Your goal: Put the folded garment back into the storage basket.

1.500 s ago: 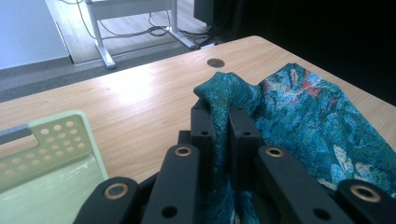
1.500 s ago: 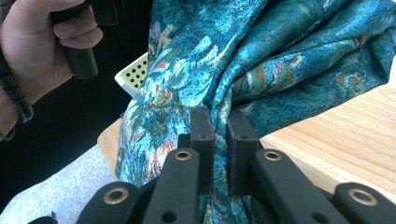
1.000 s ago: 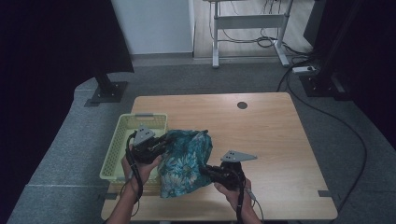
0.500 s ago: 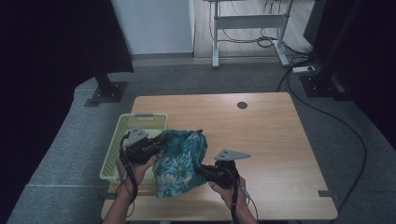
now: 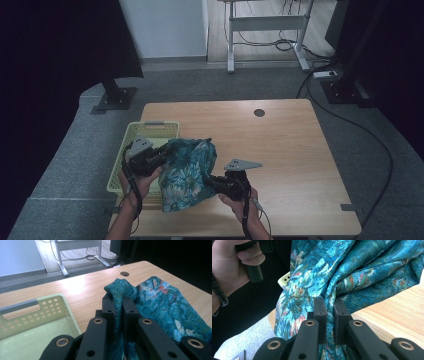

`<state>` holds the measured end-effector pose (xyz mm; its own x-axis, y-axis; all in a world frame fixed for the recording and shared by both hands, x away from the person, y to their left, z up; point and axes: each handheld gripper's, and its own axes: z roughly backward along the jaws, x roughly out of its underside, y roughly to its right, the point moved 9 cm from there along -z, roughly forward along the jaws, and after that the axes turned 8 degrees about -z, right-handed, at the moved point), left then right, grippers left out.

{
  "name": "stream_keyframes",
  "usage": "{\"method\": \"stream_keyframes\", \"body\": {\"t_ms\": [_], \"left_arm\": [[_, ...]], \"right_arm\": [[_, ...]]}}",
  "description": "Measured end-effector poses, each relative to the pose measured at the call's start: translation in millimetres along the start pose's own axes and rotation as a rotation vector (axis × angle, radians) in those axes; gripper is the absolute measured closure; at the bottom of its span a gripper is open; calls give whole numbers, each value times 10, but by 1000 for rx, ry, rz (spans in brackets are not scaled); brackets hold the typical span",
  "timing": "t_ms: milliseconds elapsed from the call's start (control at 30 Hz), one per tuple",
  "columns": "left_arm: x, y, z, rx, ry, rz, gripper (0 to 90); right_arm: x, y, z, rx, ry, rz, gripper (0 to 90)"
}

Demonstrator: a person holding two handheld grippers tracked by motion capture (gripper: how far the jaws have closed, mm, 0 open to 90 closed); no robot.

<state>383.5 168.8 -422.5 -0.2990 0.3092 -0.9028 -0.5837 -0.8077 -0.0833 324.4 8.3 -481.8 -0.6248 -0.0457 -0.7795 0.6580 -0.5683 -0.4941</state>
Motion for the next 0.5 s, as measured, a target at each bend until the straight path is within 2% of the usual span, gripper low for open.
{"method": "stream_keyframes", "body": {"t_ms": [500], "left_arm": [[50,-110,20,-11,-2,19,826]], "right_arm": [[-14,-22,-119,-1,-19,0,823]]}}
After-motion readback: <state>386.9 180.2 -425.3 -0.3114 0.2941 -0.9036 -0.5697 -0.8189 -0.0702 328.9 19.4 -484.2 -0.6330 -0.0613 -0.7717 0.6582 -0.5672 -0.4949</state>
